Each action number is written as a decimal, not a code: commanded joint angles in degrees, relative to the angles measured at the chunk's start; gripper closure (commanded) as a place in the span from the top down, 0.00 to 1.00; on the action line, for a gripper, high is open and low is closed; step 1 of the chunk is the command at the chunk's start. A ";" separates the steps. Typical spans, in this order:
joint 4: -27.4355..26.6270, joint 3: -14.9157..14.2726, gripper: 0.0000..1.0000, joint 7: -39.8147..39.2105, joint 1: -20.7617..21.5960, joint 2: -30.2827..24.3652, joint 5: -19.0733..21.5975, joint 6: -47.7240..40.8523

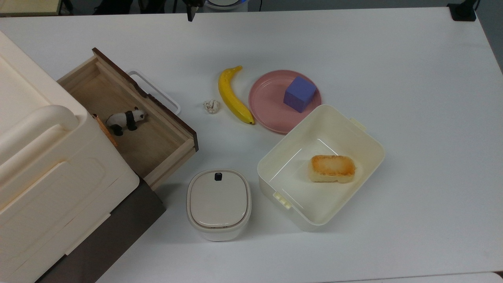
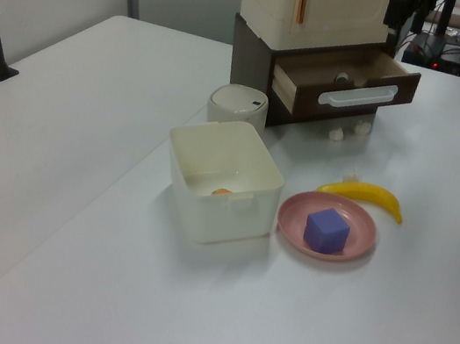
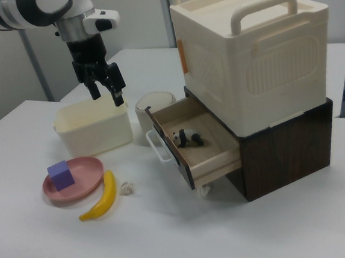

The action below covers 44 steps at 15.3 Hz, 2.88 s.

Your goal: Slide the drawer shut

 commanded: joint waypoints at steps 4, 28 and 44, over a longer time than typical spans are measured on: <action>0.29 -0.47 1.00 -3.05 0.90 -0.48 -0.23 -2.00; 0.03 -2.05 0.82 -13.26 0.19 -0.75 -0.85 -14.74; -11.74 -2.14 0.00 -1.06 0.10 1.79 -0.06 -3.53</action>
